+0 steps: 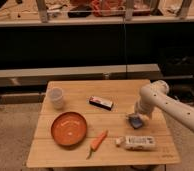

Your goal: Wipe the white sponge on the table

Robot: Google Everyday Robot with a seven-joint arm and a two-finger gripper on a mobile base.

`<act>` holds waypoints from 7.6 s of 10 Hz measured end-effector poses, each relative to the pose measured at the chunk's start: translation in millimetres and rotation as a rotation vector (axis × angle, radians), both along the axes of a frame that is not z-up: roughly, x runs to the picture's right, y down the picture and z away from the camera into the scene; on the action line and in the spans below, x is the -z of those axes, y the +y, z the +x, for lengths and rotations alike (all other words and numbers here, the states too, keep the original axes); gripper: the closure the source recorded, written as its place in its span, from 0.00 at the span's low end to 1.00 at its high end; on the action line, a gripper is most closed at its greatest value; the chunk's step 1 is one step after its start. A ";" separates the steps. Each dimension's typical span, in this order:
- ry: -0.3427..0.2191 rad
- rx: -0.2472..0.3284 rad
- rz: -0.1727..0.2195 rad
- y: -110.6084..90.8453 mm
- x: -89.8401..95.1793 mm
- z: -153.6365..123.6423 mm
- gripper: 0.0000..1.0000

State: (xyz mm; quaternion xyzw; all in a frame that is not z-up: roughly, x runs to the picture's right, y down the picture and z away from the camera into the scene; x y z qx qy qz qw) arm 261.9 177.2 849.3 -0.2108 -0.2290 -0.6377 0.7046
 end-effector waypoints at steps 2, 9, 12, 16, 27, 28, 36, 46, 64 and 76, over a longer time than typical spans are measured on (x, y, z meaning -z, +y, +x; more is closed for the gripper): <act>-0.014 0.002 -0.023 6.1 -3.9 6.2 0.20; -0.033 0.024 -0.057 20.4 -11.9 18.5 0.20; -0.033 0.036 -0.066 19.8 -12.0 16.5 0.20; -0.034 0.048 -0.078 22.0 -12.4 15.3 0.20; -0.035 0.070 -0.094 24.2 -8.8 8.5 0.20; -0.034 0.071 -0.095 24.5 -8.3 9.0 0.20; -0.032 0.073 -0.103 25.0 -4.8 7.9 0.20; -0.028 0.070 -0.118 28.2 -1.4 9.2 0.20; -0.009 0.072 -0.148 36.0 -0.6 19.4 0.20; 0.003 0.063 -0.162 40.2 -1.3 22.5 0.20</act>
